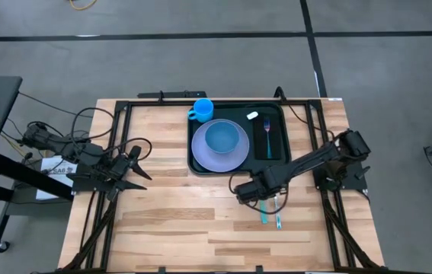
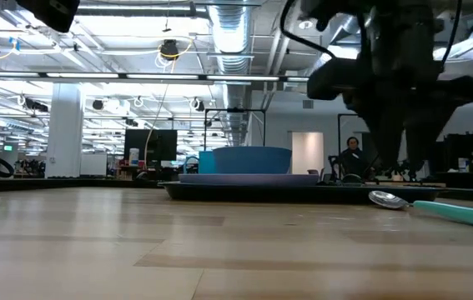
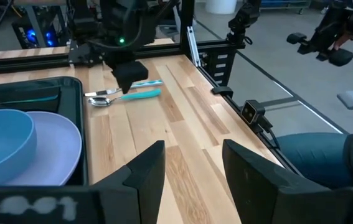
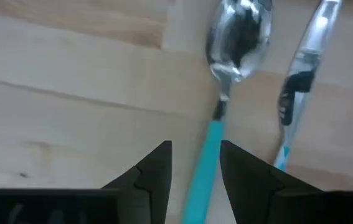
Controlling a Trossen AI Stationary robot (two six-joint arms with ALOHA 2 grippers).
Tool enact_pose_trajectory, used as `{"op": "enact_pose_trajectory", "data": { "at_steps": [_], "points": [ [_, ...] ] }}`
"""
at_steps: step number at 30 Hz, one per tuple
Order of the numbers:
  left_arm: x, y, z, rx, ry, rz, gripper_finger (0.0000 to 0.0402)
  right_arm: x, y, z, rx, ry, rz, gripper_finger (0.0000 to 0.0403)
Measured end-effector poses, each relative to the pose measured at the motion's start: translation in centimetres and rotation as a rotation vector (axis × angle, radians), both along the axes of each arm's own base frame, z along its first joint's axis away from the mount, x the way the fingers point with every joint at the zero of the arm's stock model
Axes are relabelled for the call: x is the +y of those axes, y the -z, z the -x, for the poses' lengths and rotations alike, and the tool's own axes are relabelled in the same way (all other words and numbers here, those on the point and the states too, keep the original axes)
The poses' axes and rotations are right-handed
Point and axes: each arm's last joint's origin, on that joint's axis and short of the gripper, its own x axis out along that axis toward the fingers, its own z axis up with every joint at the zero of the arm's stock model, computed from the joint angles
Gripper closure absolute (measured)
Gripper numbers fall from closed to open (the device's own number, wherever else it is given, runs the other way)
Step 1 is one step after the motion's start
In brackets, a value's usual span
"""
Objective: Set up tray
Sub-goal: Put the blue spoon on the black napkin
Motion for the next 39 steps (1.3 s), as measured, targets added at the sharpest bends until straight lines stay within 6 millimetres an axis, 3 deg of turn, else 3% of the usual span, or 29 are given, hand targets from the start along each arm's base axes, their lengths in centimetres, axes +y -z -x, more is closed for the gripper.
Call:
{"op": "enact_pose_trajectory", "data": {
  "at_steps": [7,39],
  "points": [
    [0.0,0.0,0.0,0.000,0.000,0.000,0.0253,-0.8,0.3,-0.4,0.006,-0.017,0.006,0.0277],
    [-0.1,0.0,0.1,0.009,0.050,0.021,0.0253,-1.2,0.3,-0.4,0.018,-0.065,0.023,0.0277]
  ]
}}
